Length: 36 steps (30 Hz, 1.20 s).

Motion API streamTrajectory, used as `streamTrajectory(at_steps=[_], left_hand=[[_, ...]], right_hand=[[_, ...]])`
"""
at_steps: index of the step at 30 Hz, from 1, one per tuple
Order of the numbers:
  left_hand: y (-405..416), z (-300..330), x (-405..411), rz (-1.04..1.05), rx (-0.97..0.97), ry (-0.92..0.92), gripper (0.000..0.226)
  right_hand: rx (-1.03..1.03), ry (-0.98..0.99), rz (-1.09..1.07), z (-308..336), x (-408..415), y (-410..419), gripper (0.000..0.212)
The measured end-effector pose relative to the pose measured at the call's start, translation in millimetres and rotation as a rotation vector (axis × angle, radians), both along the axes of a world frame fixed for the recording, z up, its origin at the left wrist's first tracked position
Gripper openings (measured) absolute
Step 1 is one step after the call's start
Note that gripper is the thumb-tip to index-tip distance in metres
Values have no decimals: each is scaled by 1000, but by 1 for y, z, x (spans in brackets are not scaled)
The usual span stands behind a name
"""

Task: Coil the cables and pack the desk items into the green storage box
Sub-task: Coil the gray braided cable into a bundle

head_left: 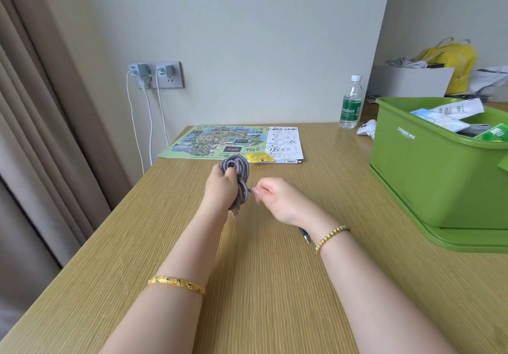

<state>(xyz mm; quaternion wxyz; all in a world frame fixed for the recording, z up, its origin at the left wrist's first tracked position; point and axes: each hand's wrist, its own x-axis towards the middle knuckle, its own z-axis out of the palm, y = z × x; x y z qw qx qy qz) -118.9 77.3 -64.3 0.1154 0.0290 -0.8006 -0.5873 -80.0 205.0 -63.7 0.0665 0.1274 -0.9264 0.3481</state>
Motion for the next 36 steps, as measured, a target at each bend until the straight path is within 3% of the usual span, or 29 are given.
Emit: streamTrajectory(at_steps=[2,5,9,14,16,20,24,31,36], left_hand=[[1,-1,0,37,-92,50,13],[0,-4,0,48,-228,94,11],[-2,-7,0,37,-384,49,11],[-6,-4,0,-59,-309,-6,16],[-3,0,3,-128,-220,-16,18],[-2,7,10,-240,-173,-115,14],[-2,10,13,-241,-196,-121,13],[1,4,7,-160,-17,129,23],[11,0,9,-118,-110,314,21]], right_hand=[[-2,39,-9,0,2,0,26],[-191,-10,3,1,5,5,13],[-540,-127,48,8,10,16,21],[-1091,-342,353,23,18,26,34],[-1186,-335,402,24,19,26,31],[-1062,-85,170,22,17,23,18],[-868,132,-104,20,13,22,22],[-785,-44,-1,20,16,15,25],[-666,-175,-10,17,17,7,30]])
